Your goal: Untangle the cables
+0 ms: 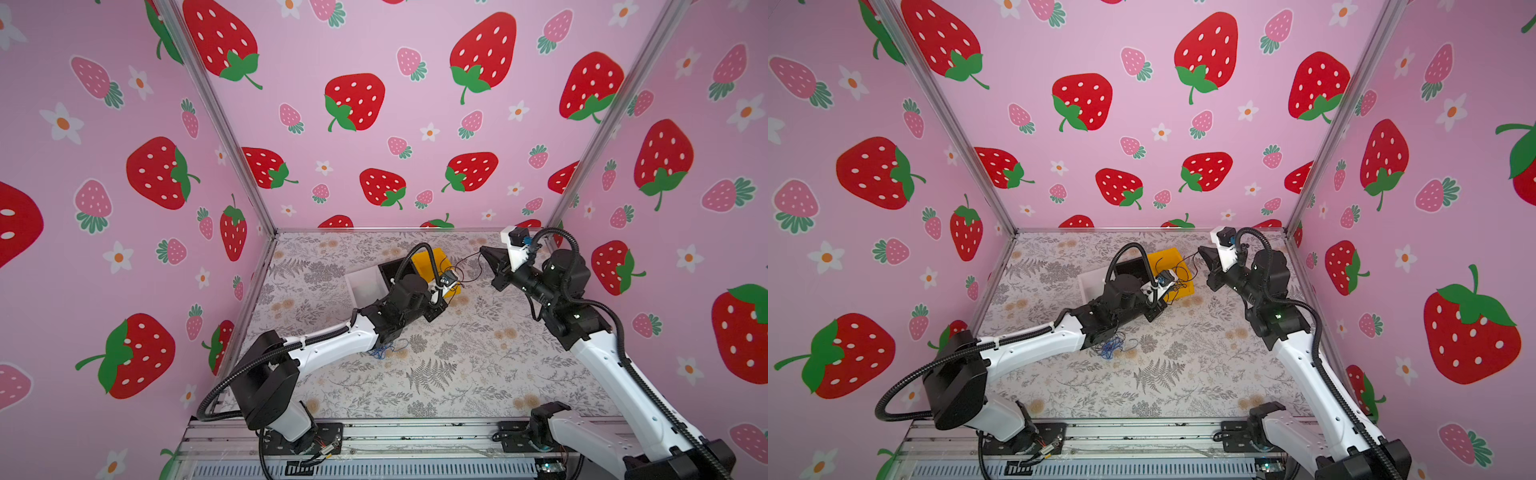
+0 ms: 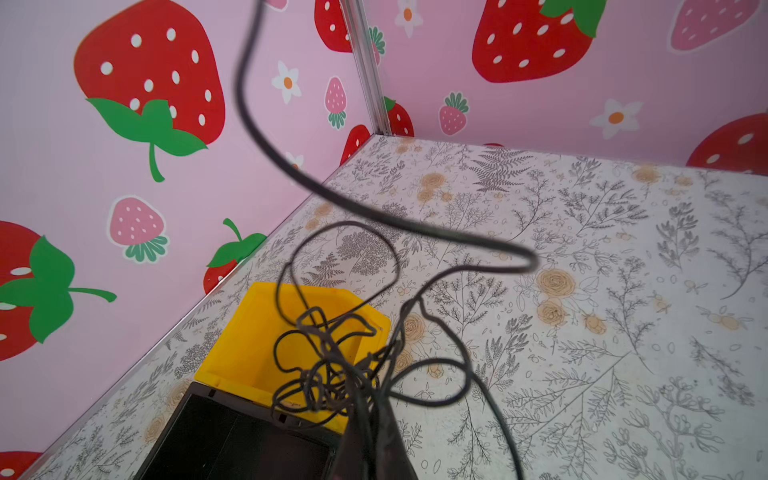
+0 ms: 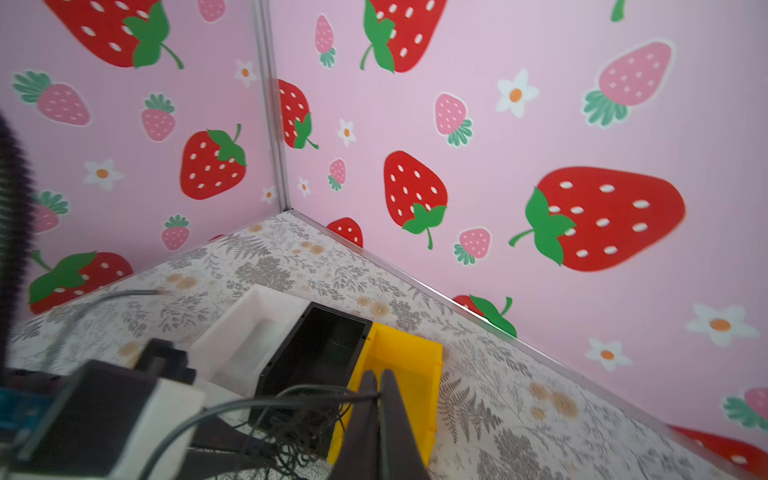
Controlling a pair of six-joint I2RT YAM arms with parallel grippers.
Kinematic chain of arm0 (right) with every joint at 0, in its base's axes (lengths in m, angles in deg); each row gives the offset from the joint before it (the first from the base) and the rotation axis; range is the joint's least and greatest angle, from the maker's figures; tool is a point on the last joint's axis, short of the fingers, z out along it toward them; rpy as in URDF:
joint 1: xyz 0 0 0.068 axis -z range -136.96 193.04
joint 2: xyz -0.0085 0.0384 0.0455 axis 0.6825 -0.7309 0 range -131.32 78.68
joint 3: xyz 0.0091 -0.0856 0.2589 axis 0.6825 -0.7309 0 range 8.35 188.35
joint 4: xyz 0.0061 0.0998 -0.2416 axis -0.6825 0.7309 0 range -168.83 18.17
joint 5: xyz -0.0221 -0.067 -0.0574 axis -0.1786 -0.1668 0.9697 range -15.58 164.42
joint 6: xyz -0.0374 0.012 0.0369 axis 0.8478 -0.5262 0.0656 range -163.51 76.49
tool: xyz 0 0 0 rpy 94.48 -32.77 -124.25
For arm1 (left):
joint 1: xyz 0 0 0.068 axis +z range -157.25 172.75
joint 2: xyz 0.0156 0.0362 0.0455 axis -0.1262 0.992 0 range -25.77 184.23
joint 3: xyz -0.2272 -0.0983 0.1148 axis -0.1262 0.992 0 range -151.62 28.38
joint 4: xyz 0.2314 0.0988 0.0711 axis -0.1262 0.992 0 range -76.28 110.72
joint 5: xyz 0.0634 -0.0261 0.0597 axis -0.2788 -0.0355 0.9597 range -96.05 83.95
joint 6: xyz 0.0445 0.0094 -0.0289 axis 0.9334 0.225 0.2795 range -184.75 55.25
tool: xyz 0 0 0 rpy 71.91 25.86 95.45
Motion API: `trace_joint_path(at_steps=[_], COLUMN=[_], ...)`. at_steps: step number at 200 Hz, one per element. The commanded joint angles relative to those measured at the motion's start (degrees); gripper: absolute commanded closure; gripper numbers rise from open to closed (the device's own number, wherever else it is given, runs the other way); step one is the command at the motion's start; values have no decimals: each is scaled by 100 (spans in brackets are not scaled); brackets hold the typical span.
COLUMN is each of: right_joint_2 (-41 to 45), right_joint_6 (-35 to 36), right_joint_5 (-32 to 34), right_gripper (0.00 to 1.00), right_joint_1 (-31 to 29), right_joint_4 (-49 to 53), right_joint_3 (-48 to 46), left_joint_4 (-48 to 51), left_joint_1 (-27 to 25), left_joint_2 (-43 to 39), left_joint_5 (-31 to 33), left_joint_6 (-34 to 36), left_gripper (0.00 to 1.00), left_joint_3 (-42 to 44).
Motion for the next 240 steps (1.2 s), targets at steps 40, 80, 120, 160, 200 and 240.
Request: trace_joint_path(at_steps=[40,80,120,160,200,240], right_joint_2=[277,314,-193,-383,-533,-513], right_joint_6=[-893,-1127,-821,-577,-627,-571], right_joint_5=[1528,1652,1261,2200,2367,2687], right_gripper=[100,100,91,96,95,96], right_joint_1=[795,1213,1220,1498,1806,2005], right_joint_4=[19,-48,554,923,840,798], right_joint_3=[-865,-1647,-1663,-1743,-1642,-1549], left_joint_4=[456,954,1484,1574,2299,2526], left_joint_1=[147,340,384,427,505,577], left_joint_2=[-798,-1147,-926,-776,-621,-523], left_joint_5=[-461,-1124,-2090,-2459,-2638,-2715], left_joint_6=[105,-74,-161,-243,-76,-98], left_gripper=[100,100,100,98,95,90], left_joint_3=[339,358,107,-37,-264,-146])
